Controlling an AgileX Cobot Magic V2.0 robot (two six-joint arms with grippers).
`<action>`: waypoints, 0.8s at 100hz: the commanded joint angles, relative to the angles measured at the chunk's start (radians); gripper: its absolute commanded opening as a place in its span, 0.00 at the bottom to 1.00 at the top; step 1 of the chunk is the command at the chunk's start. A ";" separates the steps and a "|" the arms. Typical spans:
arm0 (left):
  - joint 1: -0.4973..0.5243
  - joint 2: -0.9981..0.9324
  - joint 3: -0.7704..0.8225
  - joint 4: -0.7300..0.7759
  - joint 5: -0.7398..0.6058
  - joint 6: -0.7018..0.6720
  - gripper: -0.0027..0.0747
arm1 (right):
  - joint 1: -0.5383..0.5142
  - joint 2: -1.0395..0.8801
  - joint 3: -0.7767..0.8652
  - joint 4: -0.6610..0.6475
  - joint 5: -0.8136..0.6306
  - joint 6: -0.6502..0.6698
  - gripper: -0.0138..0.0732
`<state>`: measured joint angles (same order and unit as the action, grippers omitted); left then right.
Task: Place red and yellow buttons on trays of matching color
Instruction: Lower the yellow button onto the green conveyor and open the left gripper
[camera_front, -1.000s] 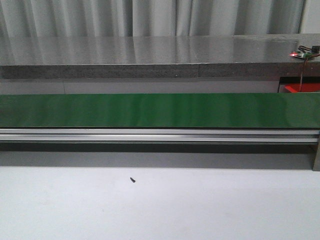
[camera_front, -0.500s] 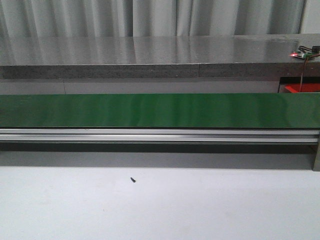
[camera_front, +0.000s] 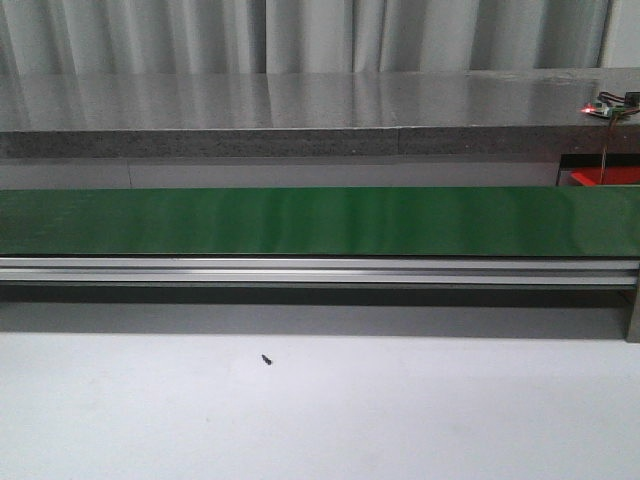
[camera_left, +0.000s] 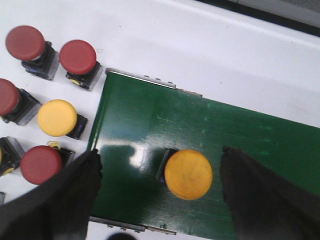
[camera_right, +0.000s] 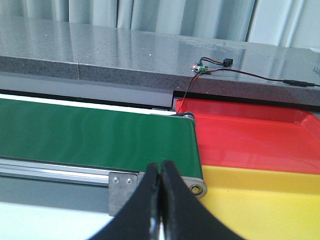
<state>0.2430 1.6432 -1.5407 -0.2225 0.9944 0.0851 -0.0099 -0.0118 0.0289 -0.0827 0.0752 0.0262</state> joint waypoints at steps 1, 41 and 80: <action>0.007 -0.068 -0.024 0.019 -0.030 0.000 0.67 | 0.001 -0.014 -0.019 0.001 -0.081 -0.003 0.08; 0.145 -0.077 -0.015 0.088 0.019 0.000 0.67 | 0.001 -0.014 -0.019 0.001 -0.081 -0.003 0.08; 0.257 -0.077 0.153 0.125 -0.076 0.007 0.67 | 0.001 -0.014 -0.019 0.001 -0.081 -0.003 0.08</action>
<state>0.4808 1.6123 -1.3963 -0.1068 0.9819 0.0892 -0.0099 -0.0118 0.0289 -0.0827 0.0752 0.0262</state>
